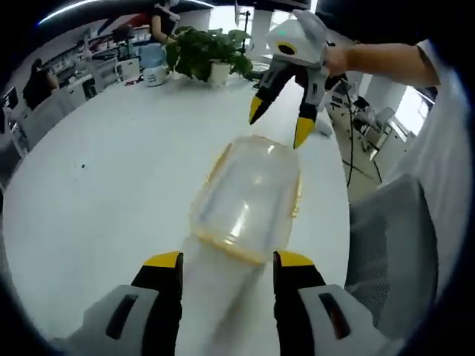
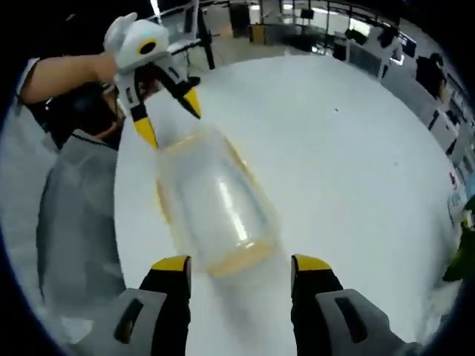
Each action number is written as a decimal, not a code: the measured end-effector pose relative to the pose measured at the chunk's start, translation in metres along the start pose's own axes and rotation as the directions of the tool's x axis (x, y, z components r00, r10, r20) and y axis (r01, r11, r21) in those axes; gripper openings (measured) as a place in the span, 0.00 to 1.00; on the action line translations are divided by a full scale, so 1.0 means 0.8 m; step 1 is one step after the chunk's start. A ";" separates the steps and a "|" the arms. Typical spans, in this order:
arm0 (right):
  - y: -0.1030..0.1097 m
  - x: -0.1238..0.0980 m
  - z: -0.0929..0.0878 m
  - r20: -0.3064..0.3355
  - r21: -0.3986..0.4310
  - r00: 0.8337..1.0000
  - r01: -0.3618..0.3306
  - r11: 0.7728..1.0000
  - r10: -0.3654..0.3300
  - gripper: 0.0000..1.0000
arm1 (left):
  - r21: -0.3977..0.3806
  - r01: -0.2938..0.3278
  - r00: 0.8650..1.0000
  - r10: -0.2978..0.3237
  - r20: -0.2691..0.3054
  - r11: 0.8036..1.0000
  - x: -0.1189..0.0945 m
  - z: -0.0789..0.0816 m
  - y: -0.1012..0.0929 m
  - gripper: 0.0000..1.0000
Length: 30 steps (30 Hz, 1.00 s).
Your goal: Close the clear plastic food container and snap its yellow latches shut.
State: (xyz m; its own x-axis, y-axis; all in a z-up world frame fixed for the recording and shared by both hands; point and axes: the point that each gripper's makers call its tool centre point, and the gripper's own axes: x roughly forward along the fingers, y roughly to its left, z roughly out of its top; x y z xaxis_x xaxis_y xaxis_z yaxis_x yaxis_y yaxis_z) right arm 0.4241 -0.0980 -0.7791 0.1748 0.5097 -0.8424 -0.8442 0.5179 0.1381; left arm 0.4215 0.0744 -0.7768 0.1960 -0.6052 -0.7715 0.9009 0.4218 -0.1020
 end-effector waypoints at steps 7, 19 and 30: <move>-0.004 0.004 0.010 0.031 0.150 0.999 0.037 0.988 -0.042 0.52 | -0.151 -0.056 0.998 0.058 0.010 0.987 0.006 0.002 0.005 0.48; -0.019 0.005 0.014 0.019 0.430 0.989 0.127 0.894 -0.150 0.48 | -0.416 -0.124 0.990 0.142 0.012 0.901 0.014 0.010 0.007 0.50; -0.019 0.011 0.005 0.003 0.597 0.986 0.134 0.791 -0.169 0.46 | -0.511 -0.154 0.985 0.170 -0.016 0.846 0.021 0.005 0.006 0.49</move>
State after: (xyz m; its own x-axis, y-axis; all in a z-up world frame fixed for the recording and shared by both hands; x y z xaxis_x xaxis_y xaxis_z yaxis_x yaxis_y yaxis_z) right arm 0.4404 -0.0986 -0.7867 0.3163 0.4166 -0.8523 -0.3422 0.8880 0.3071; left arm 0.4303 0.0636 -0.7877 0.3399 -0.5136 -0.7878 0.5340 0.7950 -0.2878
